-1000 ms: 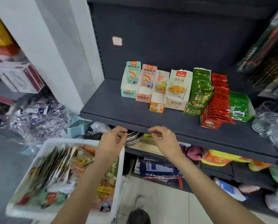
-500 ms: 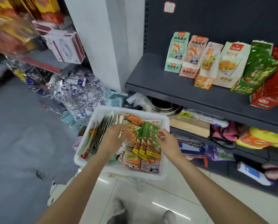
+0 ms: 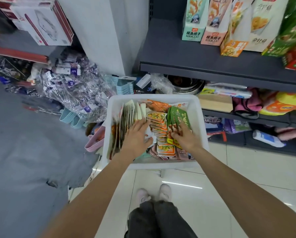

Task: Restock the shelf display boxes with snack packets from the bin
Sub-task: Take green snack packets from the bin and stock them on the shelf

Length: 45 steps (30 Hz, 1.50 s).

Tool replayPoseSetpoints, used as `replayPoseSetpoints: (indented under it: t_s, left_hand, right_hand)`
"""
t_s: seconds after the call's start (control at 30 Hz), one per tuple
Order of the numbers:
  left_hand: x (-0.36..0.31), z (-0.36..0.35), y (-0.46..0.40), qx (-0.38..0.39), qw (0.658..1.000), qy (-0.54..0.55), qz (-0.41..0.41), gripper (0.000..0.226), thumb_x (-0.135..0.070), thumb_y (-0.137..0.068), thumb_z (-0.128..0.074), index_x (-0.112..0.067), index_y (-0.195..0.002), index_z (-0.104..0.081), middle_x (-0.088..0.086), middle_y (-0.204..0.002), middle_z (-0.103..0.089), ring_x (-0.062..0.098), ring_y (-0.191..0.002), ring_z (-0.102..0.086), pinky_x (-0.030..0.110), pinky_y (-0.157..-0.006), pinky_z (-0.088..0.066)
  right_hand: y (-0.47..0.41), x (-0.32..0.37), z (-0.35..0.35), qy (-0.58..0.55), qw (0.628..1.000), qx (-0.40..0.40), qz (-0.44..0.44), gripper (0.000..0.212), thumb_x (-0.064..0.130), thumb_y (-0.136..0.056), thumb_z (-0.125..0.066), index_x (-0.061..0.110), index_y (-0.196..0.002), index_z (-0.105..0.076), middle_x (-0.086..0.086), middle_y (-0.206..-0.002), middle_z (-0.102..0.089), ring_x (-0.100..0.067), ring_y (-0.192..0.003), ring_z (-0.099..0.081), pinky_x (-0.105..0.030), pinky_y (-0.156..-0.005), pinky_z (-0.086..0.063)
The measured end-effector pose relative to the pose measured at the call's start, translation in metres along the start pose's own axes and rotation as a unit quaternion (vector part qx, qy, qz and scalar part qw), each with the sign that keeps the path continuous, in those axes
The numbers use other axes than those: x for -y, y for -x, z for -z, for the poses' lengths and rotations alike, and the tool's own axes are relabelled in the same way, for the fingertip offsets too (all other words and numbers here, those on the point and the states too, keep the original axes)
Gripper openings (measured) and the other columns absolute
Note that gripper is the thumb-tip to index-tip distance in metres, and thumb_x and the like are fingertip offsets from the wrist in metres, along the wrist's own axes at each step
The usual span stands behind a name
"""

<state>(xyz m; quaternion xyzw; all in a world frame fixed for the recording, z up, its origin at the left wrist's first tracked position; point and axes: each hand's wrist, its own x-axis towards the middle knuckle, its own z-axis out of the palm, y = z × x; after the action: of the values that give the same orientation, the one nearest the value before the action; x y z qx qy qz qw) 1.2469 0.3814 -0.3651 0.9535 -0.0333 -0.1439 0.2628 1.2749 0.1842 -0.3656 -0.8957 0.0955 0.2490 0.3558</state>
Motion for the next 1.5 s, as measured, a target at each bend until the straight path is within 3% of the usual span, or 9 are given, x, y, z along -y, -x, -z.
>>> replayPoseSetpoints:
  t_s: [0.37, 0.57, 0.73, 0.87, 1.03, 1.1, 1.23, 1.37, 1.5]
  left_hand:
    - [0.002, 0.005, -0.007, 0.007, 1.0, 0.018, 0.009, 0.064, -0.03, -0.09, -0.057, -0.026, -0.147, -0.027, -0.003, -0.156, -0.02, 0.019, -0.142, -0.018, 0.04, -0.114, -0.023]
    - [0.002, 0.006, -0.005, 0.007, 0.999, 0.032, 0.01, 0.064, -0.028, -0.09, -0.058, -0.027, -0.147, -0.029, -0.004, -0.155, -0.021, 0.02, -0.141, -0.019, 0.04, -0.114, -0.022]
    - [-0.002, 0.006, -0.005, -0.018, 0.999, 0.05, 0.013, 0.061, -0.025, -0.09, -0.059, -0.024, -0.145, -0.034, -0.001, -0.153, -0.027, 0.021, -0.14, -0.021, 0.034, -0.112, -0.02]
    - [-0.009, 0.005, -0.007, -0.069, 0.993, 0.094, -0.003, 0.045, -0.017, -0.09, -0.058, -0.016, -0.135, -0.049, 0.004, -0.138, -0.047, 0.023, -0.129, -0.036, 0.031, -0.107, -0.027]
    - [-0.033, 0.013, -0.02, -0.063, 0.946, 0.313, 0.058, 0.028, -0.017, -0.093, -0.056, -0.009, -0.12, -0.06, 0.003, -0.11, -0.064, 0.011, -0.097, -0.058, 0.013, -0.085, -0.045]
    - [-0.042, 0.016, -0.025, -0.056, 0.916, 0.391, 0.071, 0.017, -0.019, -0.092, -0.058, -0.013, -0.108, -0.063, 0.003, -0.098, -0.069, 0.016, -0.09, -0.066, 0.023, -0.081, -0.051]
    - [-0.034, 0.02, -0.033, -0.126, 0.936, 0.307, 0.116, 0.01, -0.017, -0.091, -0.059, -0.01, -0.086, -0.064, 0.01, -0.062, -0.059, 0.017, -0.051, -0.053, 0.028, -0.053, -0.044]
    - [-0.019, 0.026, -0.03, -0.136, 0.912, 0.354, 0.157, 0.016, -0.018, -0.089, -0.064, -0.027, -0.083, -0.051, 0.017, -0.073, -0.064, 0.027, -0.066, -0.06, 0.045, -0.07, -0.054]
    - [-0.011, 0.029, -0.033, -0.157, 0.93, 0.302, 0.135, 0.012, -0.019, -0.092, -0.06, -0.021, -0.083, -0.053, 0.008, -0.06, -0.059, 0.01, -0.053, -0.046, 0.029, -0.053, -0.045]
  right_hand:
    - [-0.004, -0.007, 0.001, 0.044, 0.998, -0.053, 0.001, 0.047, 0.023, -0.09, -0.063, 0.017, -0.135, -0.051, -0.011, -0.136, -0.047, -0.028, -0.12, -0.048, -0.032, -0.104, -0.036]
    - [-0.007, -0.008, 0.0, -0.009, 0.999, -0.031, 0.009, 0.039, 0.021, -0.09, -0.062, 0.019, -0.127, -0.05, -0.008, -0.127, -0.057, -0.025, -0.106, -0.056, -0.024, -0.077, -0.039]
    - [-0.005, -0.004, 0.002, 0.003, 1.0, -0.028, -0.005, 0.065, 0.043, -0.078, -0.072, 0.023, -0.133, -0.042, -0.01, -0.127, -0.054, -0.028, -0.112, -0.054, -0.041, -0.092, -0.048]
    - [-0.005, 0.0, 0.003, -0.025, 0.999, -0.041, -0.013, 0.075, 0.044, -0.075, -0.074, 0.021, -0.137, -0.039, -0.01, -0.122, -0.05, -0.026, -0.112, -0.054, -0.035, -0.095, -0.046]
    - [-0.003, 0.004, 0.008, -0.043, 0.997, -0.047, 0.032, 0.08, 0.05, -0.069, -0.074, 0.024, -0.138, -0.042, -0.008, -0.121, -0.056, -0.022, -0.112, -0.055, -0.039, -0.096, -0.047]
    - [0.001, 0.01, 0.01, -0.019, 0.997, -0.029, 0.064, 0.082, 0.049, -0.068, -0.076, 0.025, -0.139, -0.042, -0.007, -0.124, -0.049, -0.02, -0.114, -0.051, -0.038, -0.101, -0.043]
    - [0.002, 0.015, 0.014, -0.05, 0.993, 0.021, 0.101, 0.079, 0.047, -0.075, -0.073, 0.025, -0.141, -0.038, 0.0, -0.124, -0.044, -0.011, -0.113, -0.046, -0.031, -0.102, -0.039]
    - [-0.02, 0.013, 0.019, -0.091, 0.993, -0.008, 0.07, 0.067, 0.045, -0.087, -0.061, 0.022, -0.144, -0.034, -0.004, -0.14, -0.046, -0.018, -0.124, -0.046, -0.04, -0.105, -0.039]
    - [-0.045, 0.009, 0.013, -0.029, 0.998, 0.021, 0.047, 0.072, 0.048, -0.09, -0.053, 0.025, -0.15, -0.02, 0.0, -0.158, -0.015, -0.023, -0.143, -0.022, -0.047, -0.115, -0.024]
